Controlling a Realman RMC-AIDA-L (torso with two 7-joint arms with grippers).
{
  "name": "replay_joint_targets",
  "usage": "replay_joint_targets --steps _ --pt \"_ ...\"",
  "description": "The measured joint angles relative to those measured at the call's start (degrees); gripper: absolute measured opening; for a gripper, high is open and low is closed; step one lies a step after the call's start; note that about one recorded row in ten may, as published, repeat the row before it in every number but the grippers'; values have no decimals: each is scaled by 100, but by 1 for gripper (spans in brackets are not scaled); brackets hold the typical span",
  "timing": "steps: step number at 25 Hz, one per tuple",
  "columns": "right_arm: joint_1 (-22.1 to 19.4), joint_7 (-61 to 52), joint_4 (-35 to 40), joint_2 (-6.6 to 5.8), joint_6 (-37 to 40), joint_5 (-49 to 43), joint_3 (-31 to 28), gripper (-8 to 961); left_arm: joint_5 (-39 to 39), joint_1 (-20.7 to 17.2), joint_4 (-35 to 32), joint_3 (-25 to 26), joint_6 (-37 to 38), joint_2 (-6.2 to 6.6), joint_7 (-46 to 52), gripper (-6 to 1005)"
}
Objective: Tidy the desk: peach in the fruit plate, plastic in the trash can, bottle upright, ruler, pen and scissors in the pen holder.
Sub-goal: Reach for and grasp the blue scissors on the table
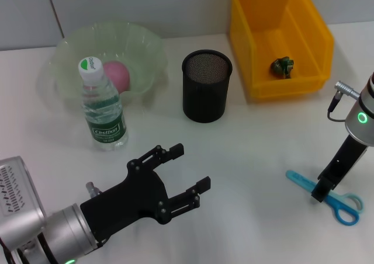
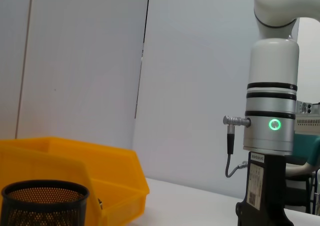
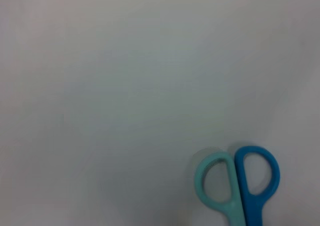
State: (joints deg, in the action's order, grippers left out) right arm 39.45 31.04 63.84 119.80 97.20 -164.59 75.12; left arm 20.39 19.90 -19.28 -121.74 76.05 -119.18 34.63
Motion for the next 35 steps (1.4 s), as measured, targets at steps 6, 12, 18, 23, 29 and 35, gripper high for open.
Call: replay_joint_targets --steps 6,12,18,23,29,35 --pt "-16 -111 66 3 11 68 125 594 0 -30 12 -9 24 4 3 797" --pt "-71 -241 131 6 9 78 287 513 3 -39 12 -32 32 8 4 797" --pt "-79 -399 174 9 4 79 436 460 9 -39 12 -45 33 8 2 797" --pt "-80 -425 214 9 17 81 451 415 10 -40 12 -46 35 10 2 797" --pt "-197 -826 459 9 128 149 720 361 9 -40 11 -47 42 19 2 797" --pt "-315 -968 638 8 154 134 867 264 9 -41 11 -87 42 18 1 797"
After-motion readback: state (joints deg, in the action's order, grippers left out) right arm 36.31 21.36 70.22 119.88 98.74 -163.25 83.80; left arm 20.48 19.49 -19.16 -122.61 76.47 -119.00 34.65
